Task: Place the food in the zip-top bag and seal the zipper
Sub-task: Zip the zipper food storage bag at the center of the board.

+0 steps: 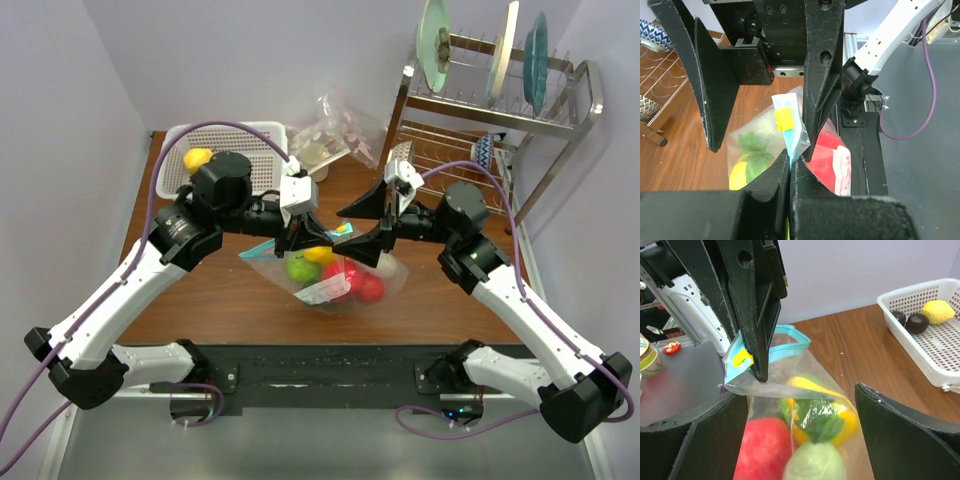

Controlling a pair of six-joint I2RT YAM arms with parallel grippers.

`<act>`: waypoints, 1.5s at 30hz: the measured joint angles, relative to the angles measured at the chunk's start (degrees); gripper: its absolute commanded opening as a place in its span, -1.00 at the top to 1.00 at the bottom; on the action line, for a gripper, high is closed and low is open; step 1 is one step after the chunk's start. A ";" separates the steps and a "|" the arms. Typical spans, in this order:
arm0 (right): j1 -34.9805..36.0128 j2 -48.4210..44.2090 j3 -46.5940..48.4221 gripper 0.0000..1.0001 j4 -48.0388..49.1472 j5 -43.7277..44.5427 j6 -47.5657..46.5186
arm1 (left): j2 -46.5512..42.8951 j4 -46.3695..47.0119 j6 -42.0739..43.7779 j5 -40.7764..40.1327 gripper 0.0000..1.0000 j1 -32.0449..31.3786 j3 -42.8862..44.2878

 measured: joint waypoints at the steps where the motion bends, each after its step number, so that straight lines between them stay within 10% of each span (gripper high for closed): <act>1: 0.13 0.02 0.00 -0.71 0.07 -0.04 -0.02 | 0.00 -0.09 0.00 0.17 1.00 0.00 0.09; 11: 2.25 0.94 0.00 1.00 0.61 -2.58 -0.46 | 0.70 -0.98 0.09 -1.03 1.00 0.07 1.03; 24: 2.29 -0.31 -5.44 1.00 2.99 -1.92 1.49 | 0.94 0.68 0.02 -5.09 -0.34 0.00 1.01; 45: 2.29 -1.55 -6.36 1.00 4.42 -2.05 1.20 | 14.36 -2.36 -5.68 10.73 0.26 4.79 13.68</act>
